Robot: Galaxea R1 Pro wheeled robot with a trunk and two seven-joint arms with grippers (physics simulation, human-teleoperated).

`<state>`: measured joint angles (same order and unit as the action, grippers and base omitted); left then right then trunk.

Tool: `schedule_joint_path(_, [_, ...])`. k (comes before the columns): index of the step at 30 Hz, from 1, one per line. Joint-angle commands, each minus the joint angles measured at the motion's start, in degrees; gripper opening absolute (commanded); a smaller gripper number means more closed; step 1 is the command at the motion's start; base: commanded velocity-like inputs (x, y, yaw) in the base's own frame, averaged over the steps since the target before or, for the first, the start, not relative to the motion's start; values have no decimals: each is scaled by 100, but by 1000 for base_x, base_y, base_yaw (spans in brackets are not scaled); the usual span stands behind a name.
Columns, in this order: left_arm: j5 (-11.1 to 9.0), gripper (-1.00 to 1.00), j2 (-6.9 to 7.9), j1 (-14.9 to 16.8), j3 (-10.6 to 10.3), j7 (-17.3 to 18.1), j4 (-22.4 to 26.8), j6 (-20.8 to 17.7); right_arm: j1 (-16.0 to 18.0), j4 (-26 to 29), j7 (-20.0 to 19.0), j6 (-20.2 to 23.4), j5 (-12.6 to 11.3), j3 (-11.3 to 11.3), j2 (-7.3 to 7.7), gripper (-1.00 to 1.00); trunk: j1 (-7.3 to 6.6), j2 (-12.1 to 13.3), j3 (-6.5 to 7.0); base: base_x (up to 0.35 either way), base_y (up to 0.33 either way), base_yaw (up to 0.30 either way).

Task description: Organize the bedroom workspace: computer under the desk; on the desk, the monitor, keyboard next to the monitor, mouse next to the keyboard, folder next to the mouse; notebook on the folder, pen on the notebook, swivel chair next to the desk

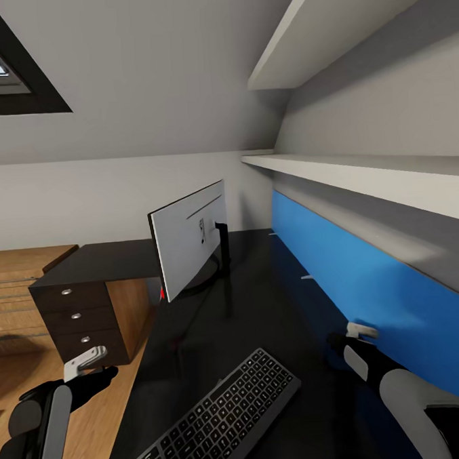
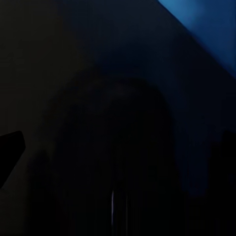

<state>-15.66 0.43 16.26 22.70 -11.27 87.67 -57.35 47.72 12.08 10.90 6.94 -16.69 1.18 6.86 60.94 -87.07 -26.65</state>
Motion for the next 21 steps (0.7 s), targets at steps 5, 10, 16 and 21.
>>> schedule_joint_path(5, [-60,100,1,6,14,-50,5,-22,1,14,17,124,-2,7,-9,-100,0,-4,-7,0,0,0])
schedule_joint_path(10, [-60,100,1,4,15,-50,5,-22,1,14,12,131,-7,5,-10,-100,0,-4,-7,0,0,0])
schedule_joint_path(16, [-61,100,1,3,16,-50,5,-22,1,14,9,132,-9,5,-10,-100,0,-4,-7,0,0,0])
schedule_joint_path(21, [-60,100,1,7,15,-50,5,-24,1,21,4,125,-5,5,-10,-100,0,-4,-7,0,0,0])
